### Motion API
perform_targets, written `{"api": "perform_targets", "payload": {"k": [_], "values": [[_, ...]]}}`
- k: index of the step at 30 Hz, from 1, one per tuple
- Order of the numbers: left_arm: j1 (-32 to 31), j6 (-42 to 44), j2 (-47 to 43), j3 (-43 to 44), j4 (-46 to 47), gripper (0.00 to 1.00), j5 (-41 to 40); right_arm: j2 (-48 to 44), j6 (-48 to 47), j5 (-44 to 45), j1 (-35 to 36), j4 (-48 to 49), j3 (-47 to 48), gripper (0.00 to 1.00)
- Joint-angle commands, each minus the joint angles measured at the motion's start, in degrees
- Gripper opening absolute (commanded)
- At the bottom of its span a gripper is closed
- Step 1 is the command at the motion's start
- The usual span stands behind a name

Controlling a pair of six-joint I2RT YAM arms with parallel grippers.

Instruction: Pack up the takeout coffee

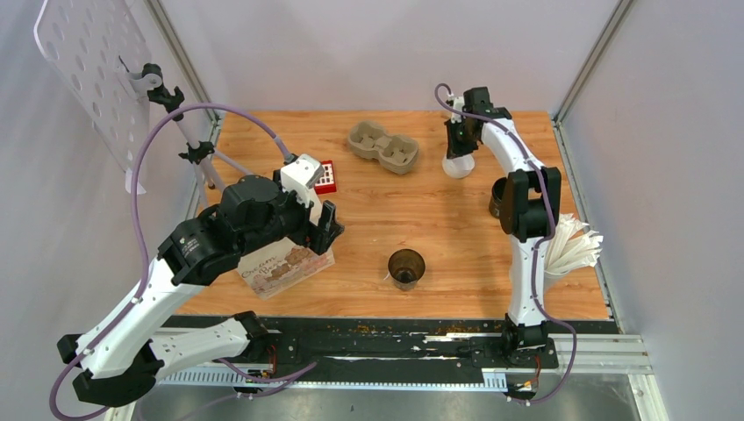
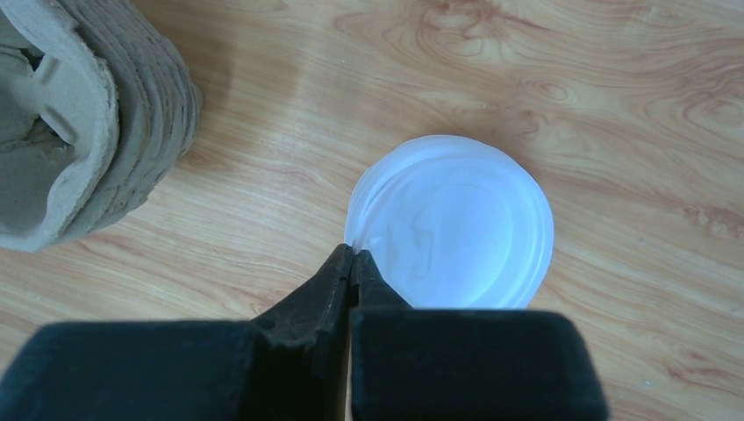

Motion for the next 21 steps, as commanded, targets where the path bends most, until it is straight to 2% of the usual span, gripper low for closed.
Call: {"api": "perform_targets", "payload": {"k": [1, 13, 16, 21], "values": [[-0.3, -0.6, -0.6, 0.2, 2.4, 0.97, 0.3, -4.8, 0.8, 1.8, -0.3, -2.0, 4.2, 0.00], [-0.3, 1.8, -0.5, 1.9, 2.8, 0.96, -0.6, -9.2, 4.0, 3.5, -0.3, -8.8, 7.5, 0.00], [-0.3, 4.2, -0.1, 3.0, 4.6, 0.96, -0.3, -14.5, 8.5, -1.5, -0.1, -9.9, 3.8, 0.00], [-0.3, 10.1, 0.0, 0.9, 13.0, 0.99, 3.6, -30.9, 16.5, -16.2, 1.6, -3.2, -12.1, 0.00]]}}
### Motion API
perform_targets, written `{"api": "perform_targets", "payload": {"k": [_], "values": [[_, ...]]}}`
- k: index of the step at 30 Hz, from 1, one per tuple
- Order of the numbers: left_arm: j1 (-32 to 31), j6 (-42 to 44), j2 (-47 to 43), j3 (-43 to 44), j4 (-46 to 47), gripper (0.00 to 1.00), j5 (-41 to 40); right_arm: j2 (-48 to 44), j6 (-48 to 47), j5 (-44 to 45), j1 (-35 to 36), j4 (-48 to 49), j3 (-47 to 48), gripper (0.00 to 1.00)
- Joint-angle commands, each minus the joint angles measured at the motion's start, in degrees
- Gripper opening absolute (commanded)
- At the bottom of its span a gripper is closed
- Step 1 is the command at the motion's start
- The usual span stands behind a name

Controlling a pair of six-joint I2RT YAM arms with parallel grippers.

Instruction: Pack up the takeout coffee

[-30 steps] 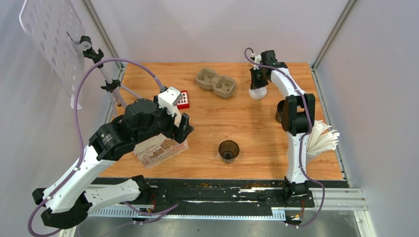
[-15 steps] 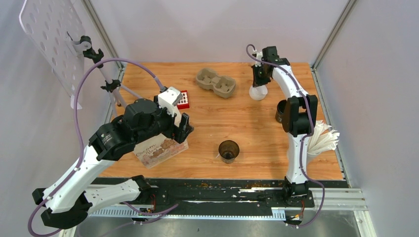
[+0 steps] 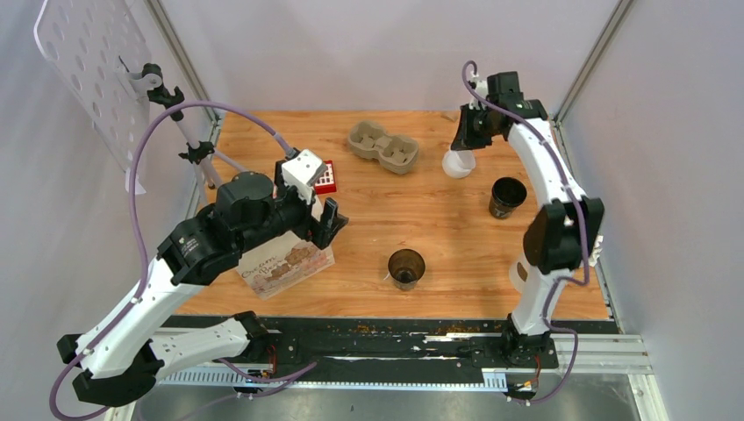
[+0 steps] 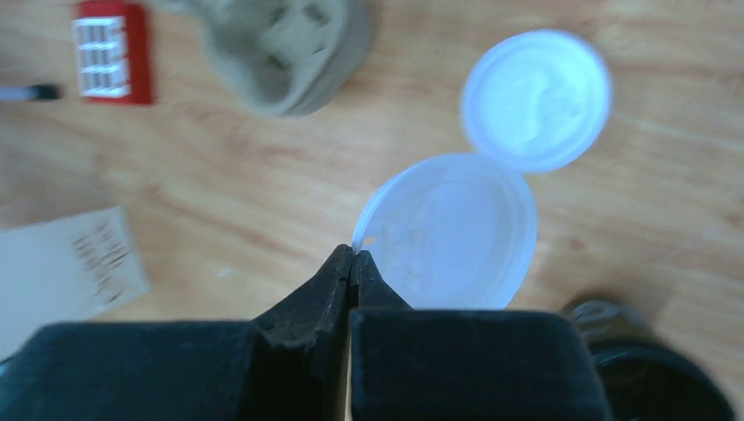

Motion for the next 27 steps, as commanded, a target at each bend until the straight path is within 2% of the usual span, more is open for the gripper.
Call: {"api": "perform_targets", "payload": {"k": [1, 6, 9, 13, 17, 21, 27], "values": [[-0.3, 6.9, -0.1, -0.5, 11.7, 0.99, 4.3, -17.3, 10.1, -15.3, 1.8, 5.8, -10.5, 0.00], [-0.3, 14.2, -2.2, -8.9, 24.6, 1.00, 12.8, -33.6, 21.8, -28.2, 3.8, 18.2, -24.8, 0.00], [-0.3, 16.9, -3.2, -13.3, 32.6, 1.00, 16.4, -42.8, 33.5, -35.0, 5.3, 32.3, -35.2, 0.00], [-0.3, 19.2, -0.8, -15.0, 39.1, 1.00, 21.1, -52.4, 45.9, -34.5, 8.6, 46.0, -44.9, 0.00], [-0.4, 20.6, 0.7, -17.8, 47.1, 1.00, 26.5, -55.8, 50.2, -35.0, 13.1, 50.4, -47.6, 0.00], [-0.6, 21.4, 1.3, -19.3, 52.1, 1.00, 31.3, -58.2, 50.8, -34.0, 14.8, 50.5, -47.5, 0.00], [-1.0, 22.2, 1.4, -20.5, 56.3, 1.00, 30.9, -59.3, 51.9, -33.3, 15.7, 50.7, -47.8, 0.00]]}}
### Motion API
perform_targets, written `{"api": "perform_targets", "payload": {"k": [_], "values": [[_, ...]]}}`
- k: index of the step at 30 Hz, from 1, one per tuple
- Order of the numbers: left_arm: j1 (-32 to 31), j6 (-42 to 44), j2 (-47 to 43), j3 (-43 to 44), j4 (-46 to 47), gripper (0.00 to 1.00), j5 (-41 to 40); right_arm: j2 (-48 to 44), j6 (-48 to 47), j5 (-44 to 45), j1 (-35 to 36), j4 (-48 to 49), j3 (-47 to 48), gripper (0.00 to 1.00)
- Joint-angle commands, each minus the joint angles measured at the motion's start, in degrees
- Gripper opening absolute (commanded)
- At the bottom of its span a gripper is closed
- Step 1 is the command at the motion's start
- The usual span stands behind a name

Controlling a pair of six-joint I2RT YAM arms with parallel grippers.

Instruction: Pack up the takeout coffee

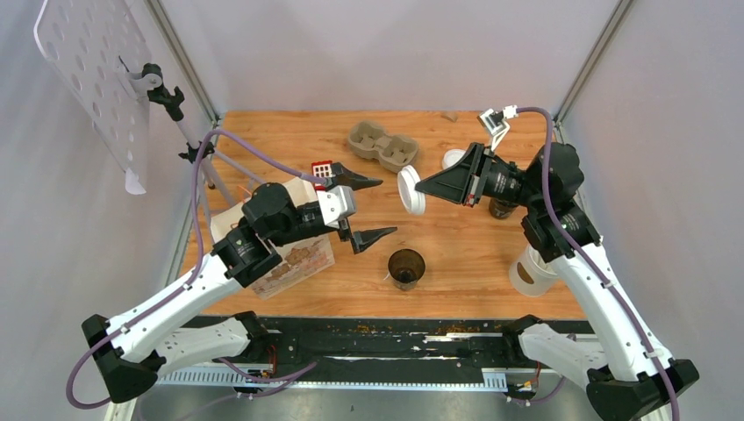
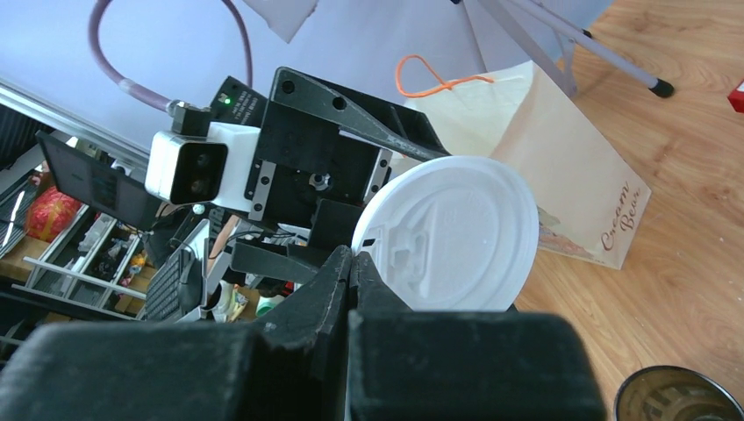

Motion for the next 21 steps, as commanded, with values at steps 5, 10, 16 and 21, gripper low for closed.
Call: {"api": "perform_targets", "payload": {"k": [5, 10, 16, 21], "values": [[-0.9, 2.3, 1.2, -0.4, 10.5, 1.00, -0.3, -0.8, 2.7, 1.2, 2.4, 3.6, -0.1, 0.00], [-1.7, 2.8, 2.3, -0.4, 13.1, 1.00, -1.3, -0.8, 2.7, 2.7, 3.9, 3.2, -0.4, 0.00], [-2.4, 3.7, 2.7, -0.4, 13.2, 0.99, -1.0, -0.1, 2.9, 3.8, 5.9, 3.1, -0.9, 0.00], [-2.5, 4.4, 2.0, -1.0, 12.3, 0.91, -0.6, -0.1, 2.9, 4.5, 6.6, 3.3, -1.1, 0.00]]}}
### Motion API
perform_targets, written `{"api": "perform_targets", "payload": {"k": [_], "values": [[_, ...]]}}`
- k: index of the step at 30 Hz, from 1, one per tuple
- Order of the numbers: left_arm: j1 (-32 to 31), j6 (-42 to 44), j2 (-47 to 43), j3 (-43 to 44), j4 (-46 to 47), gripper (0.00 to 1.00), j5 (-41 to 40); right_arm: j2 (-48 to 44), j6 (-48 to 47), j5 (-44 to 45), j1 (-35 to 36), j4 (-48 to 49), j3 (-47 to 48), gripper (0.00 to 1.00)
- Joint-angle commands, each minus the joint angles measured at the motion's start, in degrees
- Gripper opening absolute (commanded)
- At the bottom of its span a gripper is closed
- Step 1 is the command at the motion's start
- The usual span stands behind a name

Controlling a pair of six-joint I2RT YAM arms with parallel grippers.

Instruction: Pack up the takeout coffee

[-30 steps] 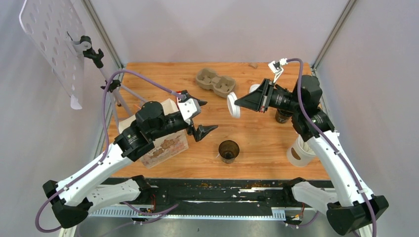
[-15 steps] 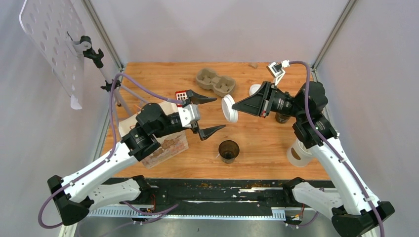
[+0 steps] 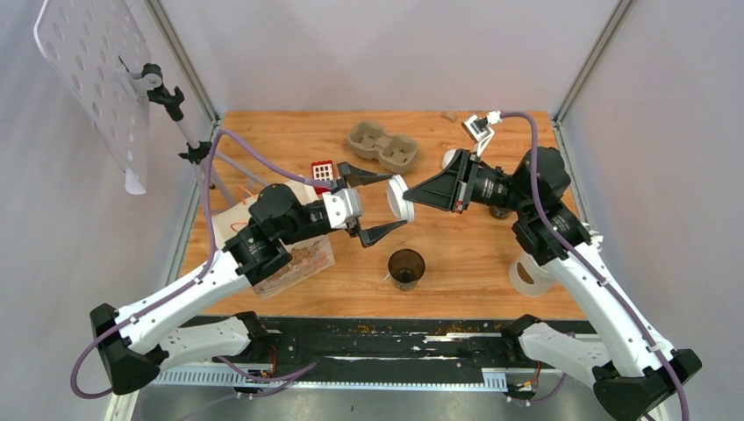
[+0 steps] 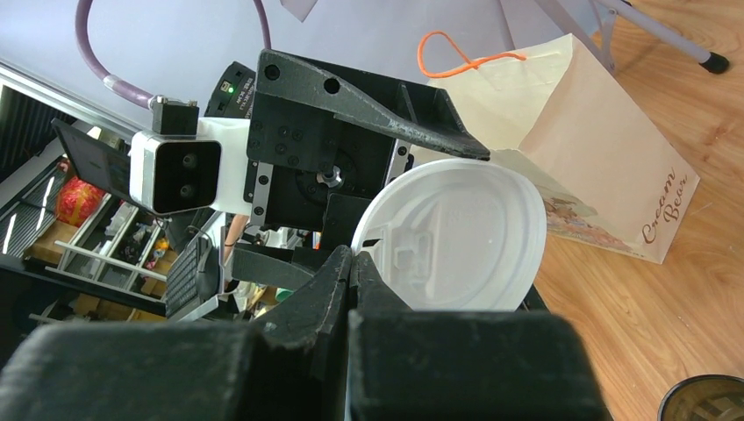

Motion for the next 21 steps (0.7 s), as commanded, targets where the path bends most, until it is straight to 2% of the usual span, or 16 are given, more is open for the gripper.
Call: {"api": "perform_targets", "payload": {"k": [1, 4, 7, 9, 12, 15, 16, 18, 21], "values": [[-0.4, 2.3, -0.9, -0.4, 2.0, 0.89, 0.1, -0.2, 0.8, 1.5, 0.5, 1.7, -0.5, 0.00], [-0.4, 2.5, -1.4, -0.4, 1.4, 0.87, -0.3, -0.1, 0.8, 1.6, 0.6, 1.6, -0.7, 0.00], [-0.4, 1.9, -1.6, -0.2, 0.2, 0.85, -1.6, -0.2, -0.1, 2.4, 0.5, 0.4, -0.6, 0.09], [-0.4, 0.8, -1.6, 0.7, -2.7, 0.85, -3.5, -0.2, -2.8, 3.9, 0.5, -3.3, 0.5, 0.19], [-0.4, -2.6, -0.6, 4.6, -13.0, 0.89, -9.4, -0.8, -9.3, 8.0, 0.5, -11.5, 2.6, 0.36], [-0.4, -7.4, 2.8, 10.9, -26.3, 0.89, -14.9, -2.6, -16.7, 16.8, 0.5, -22.5, 4.0, 0.53], [-0.4, -9.3, 4.3, 13.3, -30.7, 0.89, -16.5, -3.6, -18.5, 19.9, 0.5, -25.0, 3.8, 0.62], [-0.5, -12.7, 7.9, 18.1, -39.3, 0.87, -19.1, -5.9, -20.7, 26.0, 0.5, -28.7, 3.2, 0.78], [-0.9, -17.7, 13.3, 23.1, -48.7, 0.85, -20.8, -8.9, -23.1, 32.4, 0.5, -32.7, 2.9, 0.96]]}}
